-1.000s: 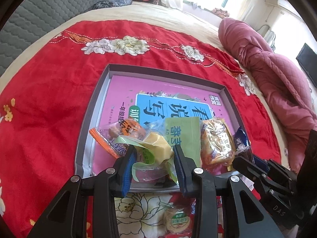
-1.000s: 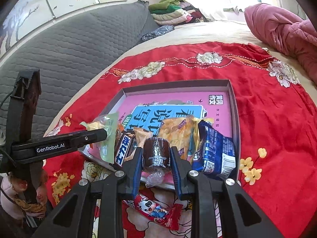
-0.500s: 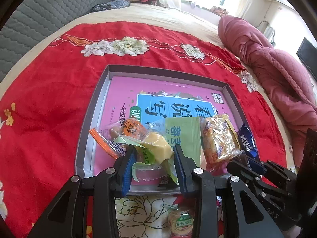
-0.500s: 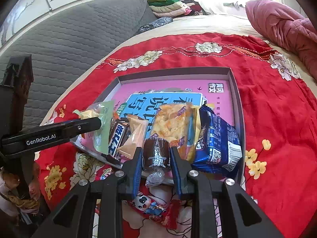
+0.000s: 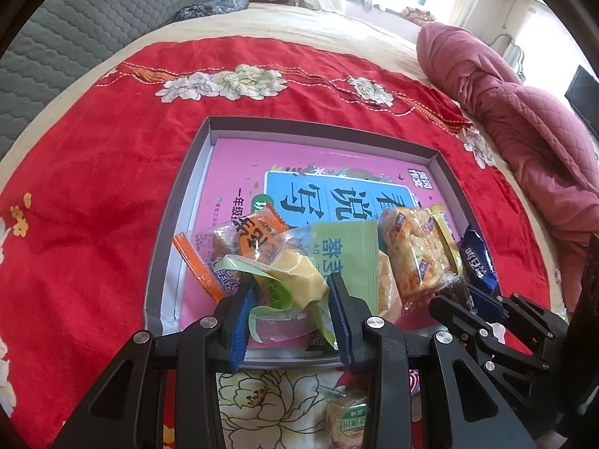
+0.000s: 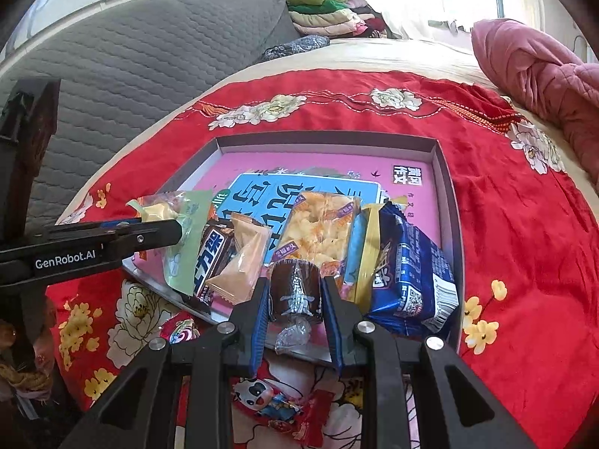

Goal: Organize snacks
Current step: 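Lower the brown cake into the tray and open right tool while left tool releases the green bag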

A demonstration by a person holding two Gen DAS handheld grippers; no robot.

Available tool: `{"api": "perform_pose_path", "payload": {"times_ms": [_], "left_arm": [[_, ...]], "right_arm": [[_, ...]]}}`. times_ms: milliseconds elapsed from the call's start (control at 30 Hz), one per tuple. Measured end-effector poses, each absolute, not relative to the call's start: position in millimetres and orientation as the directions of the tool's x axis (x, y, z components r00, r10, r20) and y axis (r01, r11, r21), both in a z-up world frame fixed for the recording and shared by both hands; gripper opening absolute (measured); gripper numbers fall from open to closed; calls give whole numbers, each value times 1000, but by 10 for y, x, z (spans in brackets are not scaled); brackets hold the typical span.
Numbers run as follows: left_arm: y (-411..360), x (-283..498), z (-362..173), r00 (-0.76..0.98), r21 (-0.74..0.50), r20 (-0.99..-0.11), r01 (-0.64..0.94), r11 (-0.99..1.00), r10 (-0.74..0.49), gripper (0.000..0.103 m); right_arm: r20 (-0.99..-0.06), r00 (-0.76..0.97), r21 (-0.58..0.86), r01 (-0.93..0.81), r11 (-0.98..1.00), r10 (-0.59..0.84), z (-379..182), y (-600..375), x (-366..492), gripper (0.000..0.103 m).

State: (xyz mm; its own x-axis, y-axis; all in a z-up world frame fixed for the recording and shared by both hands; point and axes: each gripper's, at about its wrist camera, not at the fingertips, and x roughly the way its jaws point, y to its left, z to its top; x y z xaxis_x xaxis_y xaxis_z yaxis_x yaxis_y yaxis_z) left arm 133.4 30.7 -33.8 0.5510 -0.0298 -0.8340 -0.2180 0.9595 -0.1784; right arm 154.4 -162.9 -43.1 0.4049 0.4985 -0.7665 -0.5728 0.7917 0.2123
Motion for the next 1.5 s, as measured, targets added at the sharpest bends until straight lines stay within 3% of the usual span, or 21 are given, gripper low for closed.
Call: {"api": "perform_pose_path", "payload": {"times_ms": [900,1200,1333,1500], "left_arm": [[347,1302,-372,520,-173,-854,-230,958,-29,39],[341,1290,-335,510,-160,-860,-226,961,-23,40],[351,1279,-316,507,-162,-862,-229,960,-24,47],[355,1256,-288,507,-160,-862,-229,960,-23,48]], "right_arm": [[-754,411,238,-556,796,512,-340,-1658,1539,29],[-738,422,248,-556,793,527,-281,-1677,1538,37],[-735,429,244,-555,795,525,-268,-1678,1530,43],[-731,436,240,-556,796,525,-249,-1687,1532,46]]}}
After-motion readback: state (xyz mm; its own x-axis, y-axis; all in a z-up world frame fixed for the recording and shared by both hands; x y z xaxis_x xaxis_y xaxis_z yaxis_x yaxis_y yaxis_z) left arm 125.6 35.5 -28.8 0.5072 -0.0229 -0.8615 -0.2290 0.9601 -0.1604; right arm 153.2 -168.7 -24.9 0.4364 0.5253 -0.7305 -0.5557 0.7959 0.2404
